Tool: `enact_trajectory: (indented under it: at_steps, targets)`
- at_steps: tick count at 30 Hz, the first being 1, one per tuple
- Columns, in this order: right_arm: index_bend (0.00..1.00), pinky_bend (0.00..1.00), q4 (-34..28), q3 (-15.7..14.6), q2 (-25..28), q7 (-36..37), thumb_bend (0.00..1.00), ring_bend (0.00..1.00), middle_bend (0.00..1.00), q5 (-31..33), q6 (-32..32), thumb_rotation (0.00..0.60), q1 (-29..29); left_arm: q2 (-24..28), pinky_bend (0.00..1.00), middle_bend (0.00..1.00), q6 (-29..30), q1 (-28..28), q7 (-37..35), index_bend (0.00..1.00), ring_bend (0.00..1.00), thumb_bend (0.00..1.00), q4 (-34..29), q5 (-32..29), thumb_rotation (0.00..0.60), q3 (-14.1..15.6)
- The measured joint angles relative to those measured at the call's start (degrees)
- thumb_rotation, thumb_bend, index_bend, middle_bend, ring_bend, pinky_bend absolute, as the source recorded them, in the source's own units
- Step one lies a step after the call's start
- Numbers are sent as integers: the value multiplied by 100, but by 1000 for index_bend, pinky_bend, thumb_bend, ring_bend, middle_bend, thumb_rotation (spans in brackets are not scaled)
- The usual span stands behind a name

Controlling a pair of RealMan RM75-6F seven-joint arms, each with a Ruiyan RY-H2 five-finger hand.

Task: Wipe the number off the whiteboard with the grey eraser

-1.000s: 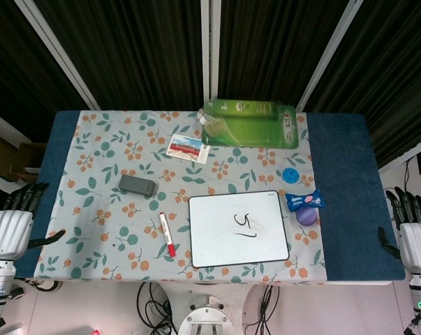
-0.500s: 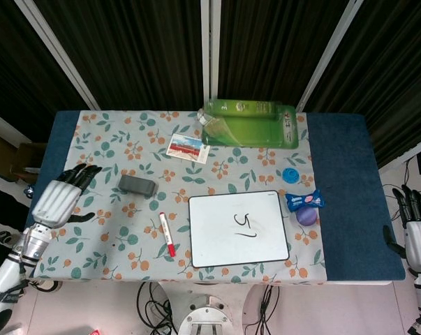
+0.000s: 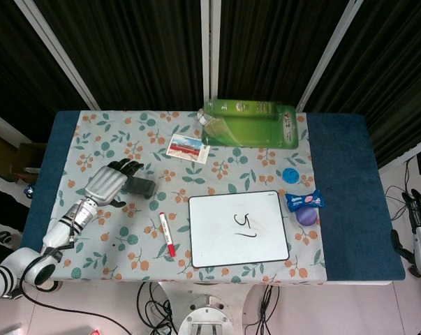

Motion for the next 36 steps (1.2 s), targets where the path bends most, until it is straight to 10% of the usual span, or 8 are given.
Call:
enact_trajectory:
  at_steps: [36]
  targets:
    - [0, 0, 73, 41, -43, -57, 352, 0, 0, 130, -240, 600, 73, -988, 274, 388, -298, -548, -573, 376, 340, 295, 1359, -357, 600, 259]
